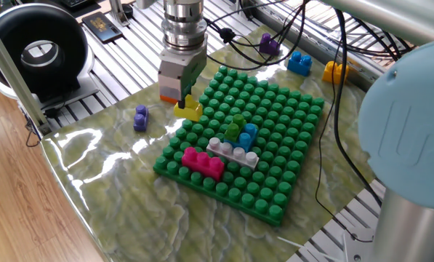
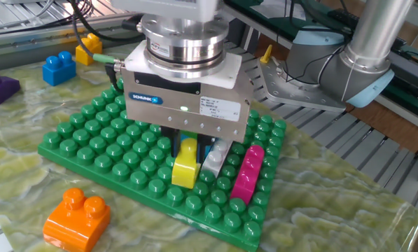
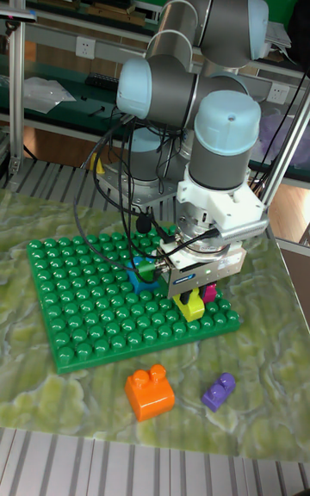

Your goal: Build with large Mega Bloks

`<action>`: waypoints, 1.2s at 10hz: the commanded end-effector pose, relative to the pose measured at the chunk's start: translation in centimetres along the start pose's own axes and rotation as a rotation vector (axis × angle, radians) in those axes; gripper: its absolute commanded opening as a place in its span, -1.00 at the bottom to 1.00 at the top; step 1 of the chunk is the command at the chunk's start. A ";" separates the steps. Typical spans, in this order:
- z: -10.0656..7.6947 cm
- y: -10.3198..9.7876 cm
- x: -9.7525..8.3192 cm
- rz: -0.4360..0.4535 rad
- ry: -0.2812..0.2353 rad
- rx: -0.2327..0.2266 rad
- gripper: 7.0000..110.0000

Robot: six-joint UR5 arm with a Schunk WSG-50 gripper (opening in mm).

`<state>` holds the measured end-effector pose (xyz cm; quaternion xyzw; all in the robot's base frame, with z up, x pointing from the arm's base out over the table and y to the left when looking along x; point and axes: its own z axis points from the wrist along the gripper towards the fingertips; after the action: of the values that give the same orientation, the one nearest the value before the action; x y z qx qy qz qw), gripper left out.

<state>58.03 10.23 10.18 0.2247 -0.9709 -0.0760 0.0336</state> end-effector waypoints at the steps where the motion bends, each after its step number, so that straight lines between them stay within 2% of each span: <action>1: -0.2 -0.6 0.3 0.069 0.011 0.020 -1.00; 3: -0.1 0.2 0.0 0.053 0.000 -0.010 -1.00; 4: -0.1 0.2 -0.2 0.050 -0.007 -0.010 -1.00; 5: 0.0 1.1 0.2 0.051 -0.013 -0.023 -1.00; 7: 0.0 0.9 1.2 0.043 0.009 0.011 -1.00; 10: 0.1 1.1 0.4 0.067 -0.009 -0.008 -1.00; 12: 0.1 0.1 0.1 0.094 -0.024 0.033 -1.00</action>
<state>57.27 10.46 10.09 0.1949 -0.9780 -0.0664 0.0324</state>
